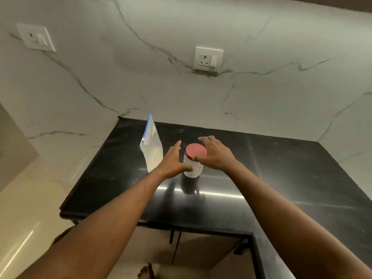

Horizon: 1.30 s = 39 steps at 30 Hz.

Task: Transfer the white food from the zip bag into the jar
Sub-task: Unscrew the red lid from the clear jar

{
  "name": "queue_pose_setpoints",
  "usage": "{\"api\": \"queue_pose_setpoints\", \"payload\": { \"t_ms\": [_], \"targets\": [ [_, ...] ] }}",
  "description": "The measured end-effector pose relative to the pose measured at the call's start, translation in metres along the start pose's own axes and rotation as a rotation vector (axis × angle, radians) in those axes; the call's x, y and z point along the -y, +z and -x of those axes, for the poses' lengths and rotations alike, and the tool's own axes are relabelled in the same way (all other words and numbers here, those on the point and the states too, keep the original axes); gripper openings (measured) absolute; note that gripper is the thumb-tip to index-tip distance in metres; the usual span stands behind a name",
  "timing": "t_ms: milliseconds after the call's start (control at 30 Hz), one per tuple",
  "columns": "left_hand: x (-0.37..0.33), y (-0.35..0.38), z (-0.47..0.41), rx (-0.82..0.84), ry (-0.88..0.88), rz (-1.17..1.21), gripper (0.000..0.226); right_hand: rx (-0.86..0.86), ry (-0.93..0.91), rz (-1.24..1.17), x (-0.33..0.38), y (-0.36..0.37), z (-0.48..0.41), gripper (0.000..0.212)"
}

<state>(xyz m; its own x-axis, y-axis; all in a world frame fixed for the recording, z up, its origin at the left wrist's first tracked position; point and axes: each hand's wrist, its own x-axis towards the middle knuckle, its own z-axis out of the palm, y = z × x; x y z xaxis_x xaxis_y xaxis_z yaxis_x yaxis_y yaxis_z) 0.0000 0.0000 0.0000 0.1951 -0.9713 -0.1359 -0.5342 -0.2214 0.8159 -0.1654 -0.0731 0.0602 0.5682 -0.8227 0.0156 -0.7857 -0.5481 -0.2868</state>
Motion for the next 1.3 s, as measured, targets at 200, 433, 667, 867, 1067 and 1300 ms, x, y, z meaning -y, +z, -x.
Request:
{"api": "queue_pose_setpoints", "payload": {
  "t_ms": [200, 433, 667, 867, 1067, 1300],
  "targets": [
    [0.027, 0.017, -0.054, 0.098, -0.025, 0.155, 0.119, 0.159, 0.042, 0.249, 0.006, 0.022, -0.058, 0.077],
    [0.053, 0.028, -0.071, 0.053, 0.108, 0.106, 0.089, 0.267, 0.099, 0.235, 0.015, 0.017, -0.081, 0.065],
    [0.057, 0.021, -0.077, 0.073, 0.152, 0.152, 0.086, 0.472, -0.163, 0.286, 0.012, -0.005, -0.089, 0.084],
    [0.057, 0.024, -0.077, 0.065, 0.137, 0.142, 0.081, 0.495, -0.221, 0.16, 0.009, -0.008, -0.083, 0.063],
    [0.052, 0.027, -0.076, 0.053, 0.08, 0.103, 0.084, 0.379, -0.15, 0.461, 0.017, -0.001, -0.09, 0.074],
    [0.058, 0.029, -0.078, 0.05, 0.093, 0.141, 0.083, 0.613, -0.338, 0.205, 0.01, -0.023, -0.1, 0.052]
  ]
}}
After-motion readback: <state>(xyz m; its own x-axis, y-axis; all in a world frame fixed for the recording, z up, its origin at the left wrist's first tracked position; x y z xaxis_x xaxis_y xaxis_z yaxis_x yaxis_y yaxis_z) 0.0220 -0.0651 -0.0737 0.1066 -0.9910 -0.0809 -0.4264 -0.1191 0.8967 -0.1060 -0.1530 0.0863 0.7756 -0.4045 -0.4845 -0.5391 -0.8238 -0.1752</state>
